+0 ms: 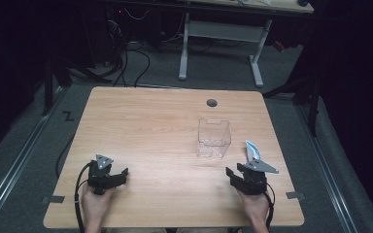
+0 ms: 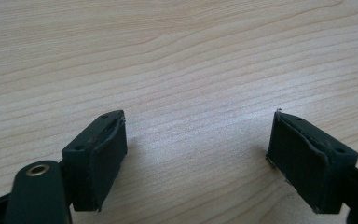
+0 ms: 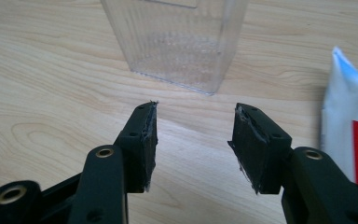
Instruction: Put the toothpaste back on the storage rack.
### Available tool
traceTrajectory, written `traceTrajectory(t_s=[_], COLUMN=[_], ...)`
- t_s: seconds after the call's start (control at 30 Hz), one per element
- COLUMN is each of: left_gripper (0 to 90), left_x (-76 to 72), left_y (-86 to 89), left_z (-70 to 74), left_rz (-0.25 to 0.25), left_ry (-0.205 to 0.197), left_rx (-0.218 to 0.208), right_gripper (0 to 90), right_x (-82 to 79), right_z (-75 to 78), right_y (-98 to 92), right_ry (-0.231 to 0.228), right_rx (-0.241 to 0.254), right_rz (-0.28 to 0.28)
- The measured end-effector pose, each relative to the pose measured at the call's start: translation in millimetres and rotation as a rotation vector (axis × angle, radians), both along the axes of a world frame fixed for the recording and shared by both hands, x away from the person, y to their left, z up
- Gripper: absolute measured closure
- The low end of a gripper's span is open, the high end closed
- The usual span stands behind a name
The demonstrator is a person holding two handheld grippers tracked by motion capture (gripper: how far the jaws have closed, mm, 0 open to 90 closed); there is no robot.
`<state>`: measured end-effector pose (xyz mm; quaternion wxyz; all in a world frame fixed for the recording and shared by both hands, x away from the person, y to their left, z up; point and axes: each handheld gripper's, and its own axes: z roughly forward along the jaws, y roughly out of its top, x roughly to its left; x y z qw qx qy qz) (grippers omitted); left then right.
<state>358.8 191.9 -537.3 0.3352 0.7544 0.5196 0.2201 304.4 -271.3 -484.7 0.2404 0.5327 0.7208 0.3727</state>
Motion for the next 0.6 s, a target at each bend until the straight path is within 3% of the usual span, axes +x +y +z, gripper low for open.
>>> traceTrajectory(t_s=[0.6], left_gripper=[19.4], left_x=[-0.1], left_y=[-0.1], left_z=[0.0], left_rz=[0.000], left_ry=[0.000], left_rx=[0.001], right_gripper=[44.8], right_x=[8.3], right_z=[13.9], right_y=[-29.0], right_ry=[0.015], right_rx=[-0.040], right_rz=[-0.093])
